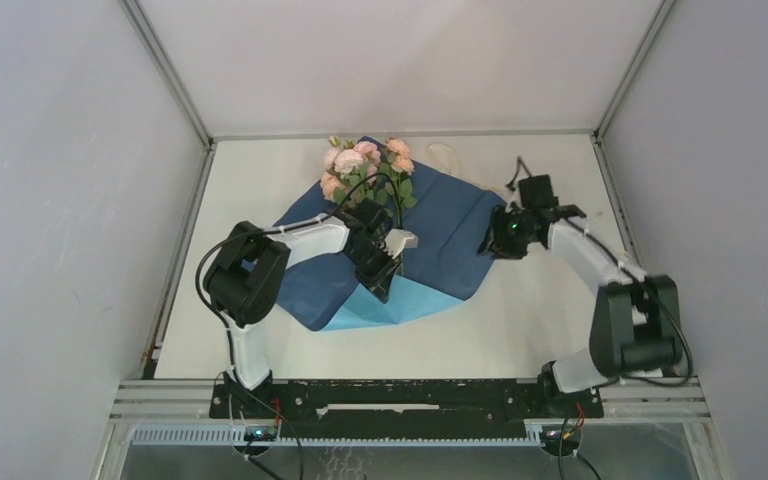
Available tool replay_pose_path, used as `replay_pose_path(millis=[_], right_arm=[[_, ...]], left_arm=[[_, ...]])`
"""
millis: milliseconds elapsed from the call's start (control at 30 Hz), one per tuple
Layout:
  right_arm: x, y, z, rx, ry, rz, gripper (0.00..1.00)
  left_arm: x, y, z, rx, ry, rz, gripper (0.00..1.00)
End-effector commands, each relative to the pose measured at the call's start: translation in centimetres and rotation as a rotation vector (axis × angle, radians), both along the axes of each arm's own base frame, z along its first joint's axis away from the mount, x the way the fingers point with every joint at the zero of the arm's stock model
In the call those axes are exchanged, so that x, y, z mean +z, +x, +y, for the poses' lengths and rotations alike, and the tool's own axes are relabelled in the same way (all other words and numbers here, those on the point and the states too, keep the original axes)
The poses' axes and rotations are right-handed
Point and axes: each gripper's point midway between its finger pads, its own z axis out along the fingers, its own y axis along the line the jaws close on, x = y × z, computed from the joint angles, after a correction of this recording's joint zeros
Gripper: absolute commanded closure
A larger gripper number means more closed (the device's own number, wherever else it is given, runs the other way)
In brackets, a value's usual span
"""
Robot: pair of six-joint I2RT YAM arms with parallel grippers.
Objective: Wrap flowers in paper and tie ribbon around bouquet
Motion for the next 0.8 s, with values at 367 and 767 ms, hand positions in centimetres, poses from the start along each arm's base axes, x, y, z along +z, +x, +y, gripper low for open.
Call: replay_pose_path(millis=[367, 767], right_arm=[[-3.1, -13.1, 10.5, -0.15, 0.287, 0.13, 0.38], [-5.9, -12.4, 10.4, -0.295, 0.241, 0.216, 0.33]], left_arm=[[0.2, 2.4, -0.6, -0.018, 0.016, -0.085, 0.73], [0.9, 2.4, -0.7, -0.022, -0.007, -0.104, 0.73]])
